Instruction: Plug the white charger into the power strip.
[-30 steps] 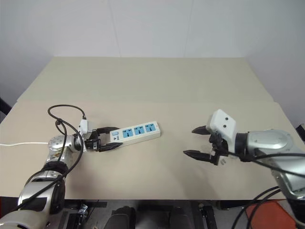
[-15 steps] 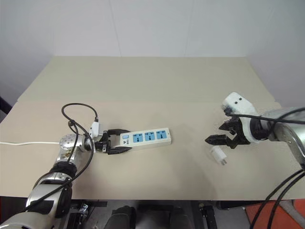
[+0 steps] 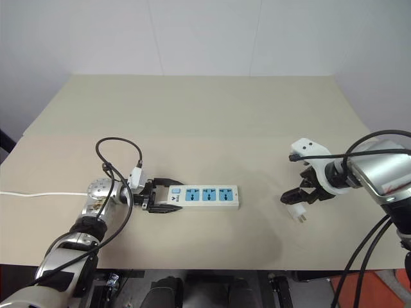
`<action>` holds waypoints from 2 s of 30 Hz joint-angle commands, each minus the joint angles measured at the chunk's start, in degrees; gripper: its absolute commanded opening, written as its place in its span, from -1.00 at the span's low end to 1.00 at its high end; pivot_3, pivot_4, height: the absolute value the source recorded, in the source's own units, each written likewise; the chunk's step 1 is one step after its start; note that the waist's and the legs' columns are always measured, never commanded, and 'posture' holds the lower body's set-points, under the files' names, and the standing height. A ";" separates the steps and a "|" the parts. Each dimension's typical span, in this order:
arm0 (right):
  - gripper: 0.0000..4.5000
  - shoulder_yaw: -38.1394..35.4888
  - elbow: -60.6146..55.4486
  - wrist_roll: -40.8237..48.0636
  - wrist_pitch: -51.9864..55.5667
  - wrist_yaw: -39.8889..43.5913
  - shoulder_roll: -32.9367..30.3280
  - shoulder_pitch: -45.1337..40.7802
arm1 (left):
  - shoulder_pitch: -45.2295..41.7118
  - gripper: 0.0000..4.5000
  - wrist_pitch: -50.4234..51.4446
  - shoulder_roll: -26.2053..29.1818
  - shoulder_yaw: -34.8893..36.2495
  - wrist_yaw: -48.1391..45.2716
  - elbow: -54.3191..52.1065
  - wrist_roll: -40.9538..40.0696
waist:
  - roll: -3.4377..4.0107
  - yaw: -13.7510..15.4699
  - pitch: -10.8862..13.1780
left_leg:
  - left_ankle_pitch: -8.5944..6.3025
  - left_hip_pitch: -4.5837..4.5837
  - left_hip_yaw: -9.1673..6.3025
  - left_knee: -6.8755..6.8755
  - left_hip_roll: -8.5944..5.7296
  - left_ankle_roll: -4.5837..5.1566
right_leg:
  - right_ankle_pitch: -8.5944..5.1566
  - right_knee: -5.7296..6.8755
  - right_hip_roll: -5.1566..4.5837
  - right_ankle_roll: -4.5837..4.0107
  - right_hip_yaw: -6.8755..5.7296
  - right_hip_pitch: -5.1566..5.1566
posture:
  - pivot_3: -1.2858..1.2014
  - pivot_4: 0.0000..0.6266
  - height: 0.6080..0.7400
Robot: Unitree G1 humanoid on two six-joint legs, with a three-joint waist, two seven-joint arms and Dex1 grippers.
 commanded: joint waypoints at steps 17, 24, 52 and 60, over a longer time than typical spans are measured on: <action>1.00 -0.71 6.06 -2.26 2.46 -3.31 4.64 1.30 | 0.22 0.45 -0.43 0.26 -1.51 -0.59 -1.29 -1.09 | 0.00 0.03 0.00 | 0.00 0.00 0.00 0.00 -0.01 0.00 | 0.00 -0.01 0.00 0.00 0.00 0.00 | 0.03 -0.52 1.00; 0.61 -0.70 7.50 -2.44 2.66 -3.73 5.44 2.06 | 0.21 0.45 -0.57 0.19 -1.19 -0.59 -1.16 -0.95 | 0.00 0.02 0.00 | 0.00 0.00 0.00 0.00 -0.01 0.00 | 0.00 -0.01 0.00 0.00 0.00 0.00 | 0.03 -0.52 1.00; -0.49 -22.93 0.37 3.96 -54.45 6.91 31.45 14.02 | 2.34 0.45 4.84 2.91 -7.30 -0.59 -9.94 -6.57 | -0.11 -0.05 0.02 | 0.01 0.00 -0.07 0.03 -0.02 0.01 | 0.00 0.01 -0.01 0.01 -0.09 0.07 | 0.03 -0.52 1.00; -0.49 -22.65 7.51 7.47 -58.96 5.47 48.22 16.62 | 4.09 0.45 6.96 3.46 -7.47 -0.59 -13.59 -7.10 | -0.12 -0.29 0.01 | 0.02 0.05 -0.07 0.09 0.02 -0.01 | 0.00 0.09 0.03 0.00 -0.10 0.08 | 0.03 -0.52 1.00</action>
